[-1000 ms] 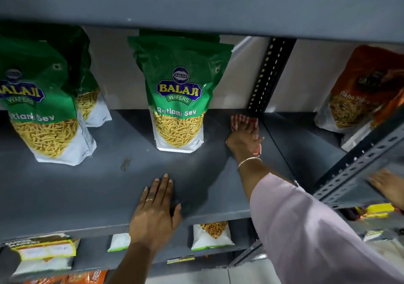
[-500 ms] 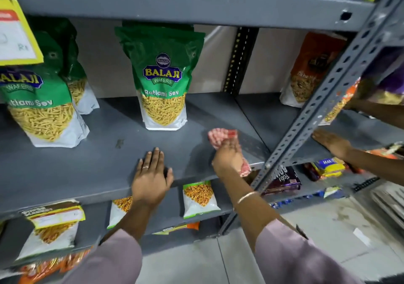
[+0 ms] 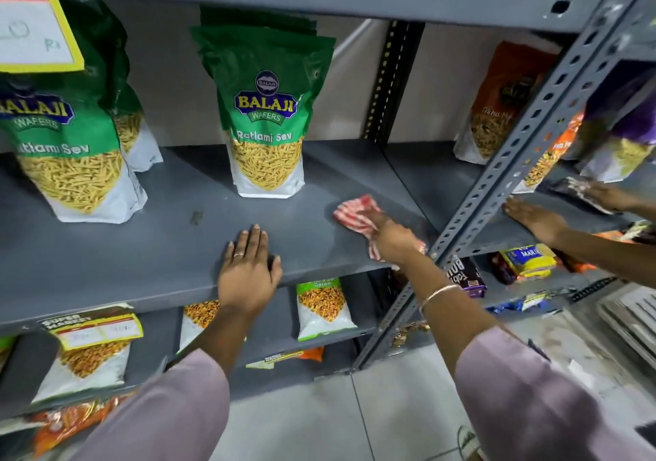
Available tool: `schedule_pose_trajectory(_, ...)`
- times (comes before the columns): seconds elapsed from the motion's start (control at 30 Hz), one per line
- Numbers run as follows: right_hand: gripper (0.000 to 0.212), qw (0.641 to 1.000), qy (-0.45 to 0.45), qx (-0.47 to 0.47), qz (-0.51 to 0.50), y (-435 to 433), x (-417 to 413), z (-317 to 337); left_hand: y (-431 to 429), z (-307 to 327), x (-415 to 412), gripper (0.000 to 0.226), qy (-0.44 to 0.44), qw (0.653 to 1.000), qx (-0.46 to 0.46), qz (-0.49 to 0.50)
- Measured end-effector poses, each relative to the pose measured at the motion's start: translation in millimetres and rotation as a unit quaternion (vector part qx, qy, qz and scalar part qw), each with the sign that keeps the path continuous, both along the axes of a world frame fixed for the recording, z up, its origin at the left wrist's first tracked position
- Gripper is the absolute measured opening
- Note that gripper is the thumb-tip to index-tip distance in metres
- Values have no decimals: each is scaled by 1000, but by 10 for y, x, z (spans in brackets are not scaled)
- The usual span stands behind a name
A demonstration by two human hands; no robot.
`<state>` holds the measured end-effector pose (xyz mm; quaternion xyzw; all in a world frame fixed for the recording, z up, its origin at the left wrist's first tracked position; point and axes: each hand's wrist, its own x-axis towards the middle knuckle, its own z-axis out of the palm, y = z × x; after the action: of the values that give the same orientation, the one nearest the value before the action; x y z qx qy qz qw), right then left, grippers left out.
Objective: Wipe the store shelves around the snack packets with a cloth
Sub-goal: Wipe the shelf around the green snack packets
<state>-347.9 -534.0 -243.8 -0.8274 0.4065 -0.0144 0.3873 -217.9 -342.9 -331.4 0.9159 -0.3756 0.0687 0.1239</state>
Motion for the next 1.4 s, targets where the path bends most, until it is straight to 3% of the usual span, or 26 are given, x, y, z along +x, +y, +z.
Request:
schedule_pose_trajectory(0.07, 46, 988, 63, -2, 141, 130, 62, 82, 1, 9, 2, 59, 0, 1000, 2, 1)
schedule_pose_trajectory(0.13, 45, 962, 98, 142, 211, 91, 98, 168, -1, 10, 8, 59, -7, 1000, -2, -1)
schedule_pose_trajectory(0.17, 43, 950, 91, 201, 222, 56, 103, 254, -4, 2, 15, 58, -13, 1000, -5, -5)
schedule_pose_trajectory(0.23, 42, 962, 18, 210, 174, -62, 114, 335, -7, -16, 26, 56, -21, 1000, -12, -7)
schedule_pose_trajectory(0.33, 45, 982, -128, 127, 48, -266, 165, 180, -8, -44, 25, 56, -29, 999, -28, -6)
schedule_pose_trajectory(0.4, 50, 998, -24, -57, 5, -343, 216, -140, -2, -52, 21, 56, -38, 999, -36, -2)
schedule_pose_trajectory(0.43, 52, 990, 36, -137, 21, -307, 233, -298, 1, -49, 21, 55, -38, 999, -35, -1)
schedule_pose_trajectory(0.53, 53, 951, 67, -261, 153, -126, 326, -509, 1, -37, 29, 56, -23, 1000, -19, -2)
schedule_pose_trajectory(0.63, 52, 946, 56, -283, 147, -329, 455, -485, -1, -37, 42, 57, -7, 1000, -9, -3)
schedule_pose_trajectory(0.73, 59, 954, 137, -268, 4, -701, 608, -515, 0, -56, 46, 59, -5, 1000, -11, -5)
schedule_pose_trajectory(0.83, 57, 954, 113, -269, -70, -821, 841, -442, -8, -42, 38, 59, -17, 1000, -20, 2)
schedule_pose_trajectory(0.9, 53, 961, 108, -254, -17, -738, 1005, -236, -21, -46, 53, 59, -27, 999, -25, 5)
schedule_pose_trajectory(0.97, 55, 954, 126, -253, 98, -683, 1296, -108, -29, -70, 70, 58, -42, 999, -34, 4)
schedule_pose_trajectory(1.03, 63, 944, 97, -276, 152, -836, 1541, -164, -41, -85, 71, 56, -58, 997, -41, 11)
schedule_pose_trajectory(1.13, 77, 944, 50, -236, 225, -1125, 1873, -345, -55, -107, 70, 55, -67, 996, -50, 14)
schedule_pose_trajectory(1.2, 73, 963, 43, -190, 187, -1059, 1860, -383, -64, -102, 72, 55, -68, 996, -52, 11)
schedule_pose_trajectory(1.3, 52, 945, -7, -267, 191, -771, 1537, -261, -53, -94, 65, 56, -63, 997, -41, 11)
schedule_pose_trajectory(1.4, 48, 932, 0, -300, 206, -552, 1203, -312, -56, -76, 43, 57, -47, 998, -33, 9)
